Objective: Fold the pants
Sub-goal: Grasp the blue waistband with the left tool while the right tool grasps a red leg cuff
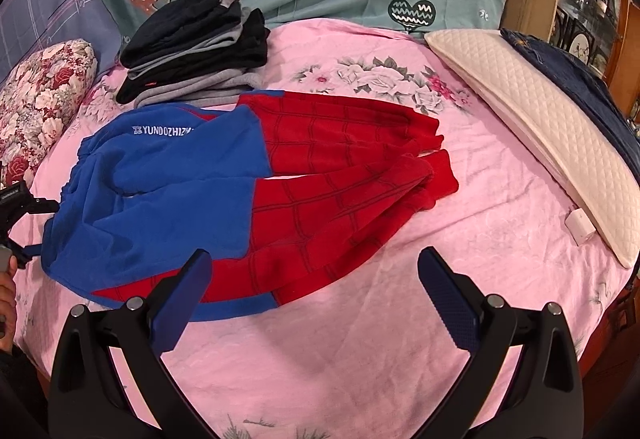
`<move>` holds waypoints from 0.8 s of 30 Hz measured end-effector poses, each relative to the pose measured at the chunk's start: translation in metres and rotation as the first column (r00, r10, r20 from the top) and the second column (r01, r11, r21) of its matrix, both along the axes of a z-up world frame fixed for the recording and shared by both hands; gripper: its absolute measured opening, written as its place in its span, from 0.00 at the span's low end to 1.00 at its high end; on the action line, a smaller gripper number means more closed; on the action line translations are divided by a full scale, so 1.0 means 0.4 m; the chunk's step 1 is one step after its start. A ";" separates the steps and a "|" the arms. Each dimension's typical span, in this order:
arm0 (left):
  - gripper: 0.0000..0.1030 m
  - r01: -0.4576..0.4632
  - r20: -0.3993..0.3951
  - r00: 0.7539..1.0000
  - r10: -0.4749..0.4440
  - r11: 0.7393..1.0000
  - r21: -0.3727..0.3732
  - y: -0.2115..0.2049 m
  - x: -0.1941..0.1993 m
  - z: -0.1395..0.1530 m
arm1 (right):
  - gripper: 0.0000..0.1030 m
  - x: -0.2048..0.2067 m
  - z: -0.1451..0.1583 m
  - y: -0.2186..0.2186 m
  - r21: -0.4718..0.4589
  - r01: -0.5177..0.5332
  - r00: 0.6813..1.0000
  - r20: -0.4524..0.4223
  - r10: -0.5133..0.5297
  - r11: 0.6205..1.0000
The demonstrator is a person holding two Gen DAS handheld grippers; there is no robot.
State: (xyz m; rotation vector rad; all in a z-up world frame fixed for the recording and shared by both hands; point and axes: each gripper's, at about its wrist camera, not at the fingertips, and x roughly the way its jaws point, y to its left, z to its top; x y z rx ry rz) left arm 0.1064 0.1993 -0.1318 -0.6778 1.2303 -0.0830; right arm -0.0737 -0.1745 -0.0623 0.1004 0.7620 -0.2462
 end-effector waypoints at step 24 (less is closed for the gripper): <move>0.10 -0.193 0.078 0.980 0.184 0.971 0.141 0.100 -0.106 -0.005 | 0.12 0.285 -0.177 -0.398 0.334 0.135 0.958 -0.286 -0.036 0.933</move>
